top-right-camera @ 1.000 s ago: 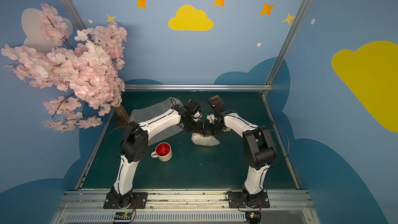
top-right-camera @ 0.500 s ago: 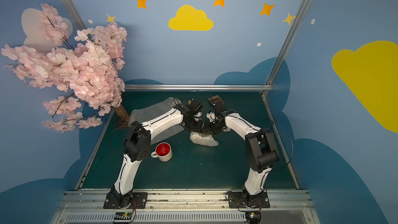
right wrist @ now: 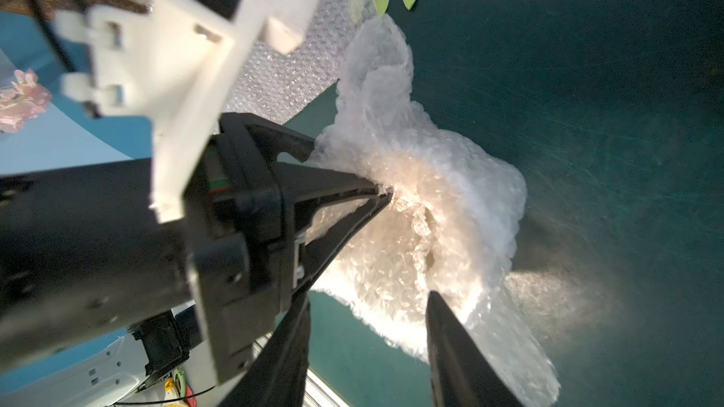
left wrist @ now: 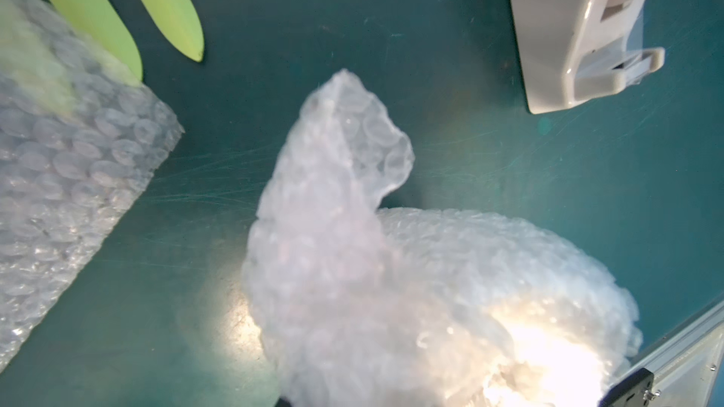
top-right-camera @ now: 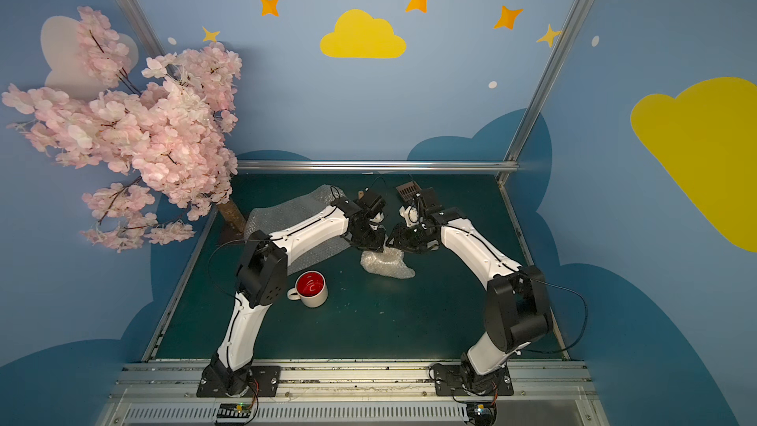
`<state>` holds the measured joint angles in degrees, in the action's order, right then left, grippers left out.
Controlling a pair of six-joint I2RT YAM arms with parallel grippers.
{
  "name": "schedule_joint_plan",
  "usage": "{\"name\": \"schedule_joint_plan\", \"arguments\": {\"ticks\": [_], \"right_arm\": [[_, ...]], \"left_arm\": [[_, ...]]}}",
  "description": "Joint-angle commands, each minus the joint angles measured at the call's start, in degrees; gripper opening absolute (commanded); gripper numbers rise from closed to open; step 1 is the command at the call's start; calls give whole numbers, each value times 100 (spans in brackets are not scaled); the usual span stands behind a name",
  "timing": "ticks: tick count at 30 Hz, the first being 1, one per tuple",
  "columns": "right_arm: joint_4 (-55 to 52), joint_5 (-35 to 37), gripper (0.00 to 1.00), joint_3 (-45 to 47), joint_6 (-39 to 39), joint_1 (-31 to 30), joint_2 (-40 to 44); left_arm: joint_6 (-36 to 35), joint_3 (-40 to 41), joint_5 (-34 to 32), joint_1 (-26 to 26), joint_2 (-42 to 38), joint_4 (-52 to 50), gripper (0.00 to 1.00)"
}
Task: Wrap mugs in bubble wrap
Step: Stick the tape on the bubble wrap.
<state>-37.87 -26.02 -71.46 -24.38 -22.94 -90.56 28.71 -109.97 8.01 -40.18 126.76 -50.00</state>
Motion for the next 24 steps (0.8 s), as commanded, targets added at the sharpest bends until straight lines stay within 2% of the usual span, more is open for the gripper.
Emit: {"name": "schedule_joint_plan", "arguments": {"ticks": [1, 4, 7, 14, 24], "right_arm": [[-86, -67, 53, 126, 166, 121, 316], [-29, -280, 56, 196, 235, 223, 423], [25, -437, 60, 234, 323, 278, 494], [245, -850, 61, 330, 347, 430, 639], [126, -715, 62, 277, 486, 518, 864]], "left_arm": [[-73, -53, 95, 24, -143, -26, 33], [-143, -122, 104, 24, -221, -142, 36], [-204, -177, 55, 28, -295, -286, 45], [-292, -157, -177, 62, -606, -406, 61], [-410, -393, -54, 189, -821, -625, 64]]}}
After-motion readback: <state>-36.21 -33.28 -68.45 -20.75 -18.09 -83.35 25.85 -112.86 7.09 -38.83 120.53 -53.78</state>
